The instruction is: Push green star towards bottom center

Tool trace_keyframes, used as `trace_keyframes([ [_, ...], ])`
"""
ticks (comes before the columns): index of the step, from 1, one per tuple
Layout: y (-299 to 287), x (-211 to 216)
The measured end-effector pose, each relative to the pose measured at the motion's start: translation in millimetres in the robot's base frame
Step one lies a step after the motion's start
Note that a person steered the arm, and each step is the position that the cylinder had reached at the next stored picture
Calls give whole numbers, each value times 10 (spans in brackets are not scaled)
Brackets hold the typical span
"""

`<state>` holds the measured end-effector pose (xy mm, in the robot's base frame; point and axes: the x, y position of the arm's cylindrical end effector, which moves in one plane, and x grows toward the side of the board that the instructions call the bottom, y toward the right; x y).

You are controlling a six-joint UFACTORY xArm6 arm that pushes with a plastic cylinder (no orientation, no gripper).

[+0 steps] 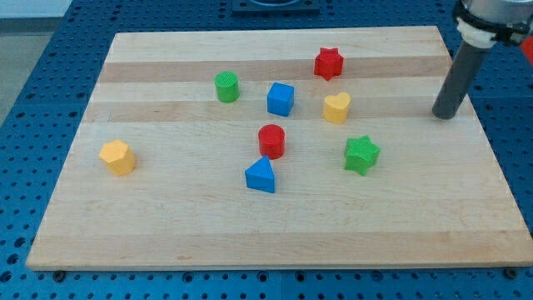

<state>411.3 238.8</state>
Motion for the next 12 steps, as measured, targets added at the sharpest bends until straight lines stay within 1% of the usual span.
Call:
trace_keyframes([
  [2,-538,134],
  [3,-710,343],
  [5,-1096,405],
  [6,-1194,460],
  [8,-1257,798],
  [9,-1362,899],
  [12,-1730,943],
])
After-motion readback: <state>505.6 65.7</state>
